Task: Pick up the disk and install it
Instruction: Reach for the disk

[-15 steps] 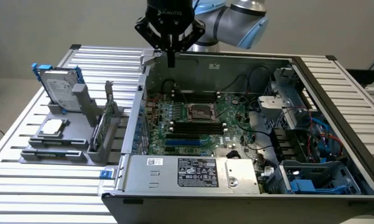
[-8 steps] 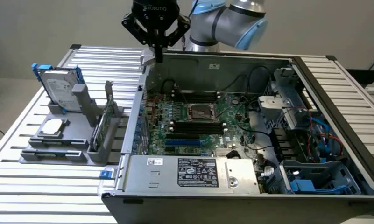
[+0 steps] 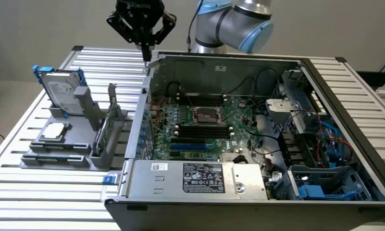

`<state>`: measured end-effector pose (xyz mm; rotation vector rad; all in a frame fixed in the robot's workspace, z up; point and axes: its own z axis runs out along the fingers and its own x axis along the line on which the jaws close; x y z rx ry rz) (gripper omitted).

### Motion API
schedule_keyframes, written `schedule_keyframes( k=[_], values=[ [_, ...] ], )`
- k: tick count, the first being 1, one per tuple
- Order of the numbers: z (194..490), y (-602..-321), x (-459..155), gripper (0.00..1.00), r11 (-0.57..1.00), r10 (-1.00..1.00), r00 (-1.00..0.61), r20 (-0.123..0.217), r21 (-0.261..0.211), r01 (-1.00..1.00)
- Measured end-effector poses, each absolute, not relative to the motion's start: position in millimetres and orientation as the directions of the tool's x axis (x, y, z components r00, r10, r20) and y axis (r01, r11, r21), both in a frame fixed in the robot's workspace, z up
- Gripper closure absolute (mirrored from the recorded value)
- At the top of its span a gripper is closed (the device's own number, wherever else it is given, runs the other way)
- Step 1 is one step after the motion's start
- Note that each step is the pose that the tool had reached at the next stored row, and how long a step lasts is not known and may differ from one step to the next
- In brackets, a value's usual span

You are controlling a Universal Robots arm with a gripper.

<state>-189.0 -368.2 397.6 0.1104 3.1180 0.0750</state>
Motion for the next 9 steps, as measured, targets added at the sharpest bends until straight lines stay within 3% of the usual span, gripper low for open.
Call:
schedule_keyframes(
  k=[9],
  values=[
    [395.7, -357.6, -230.0, 0.89, 0.996, 0.071, -0.997, -0.019, 0.049, 0.070]
  ],
)
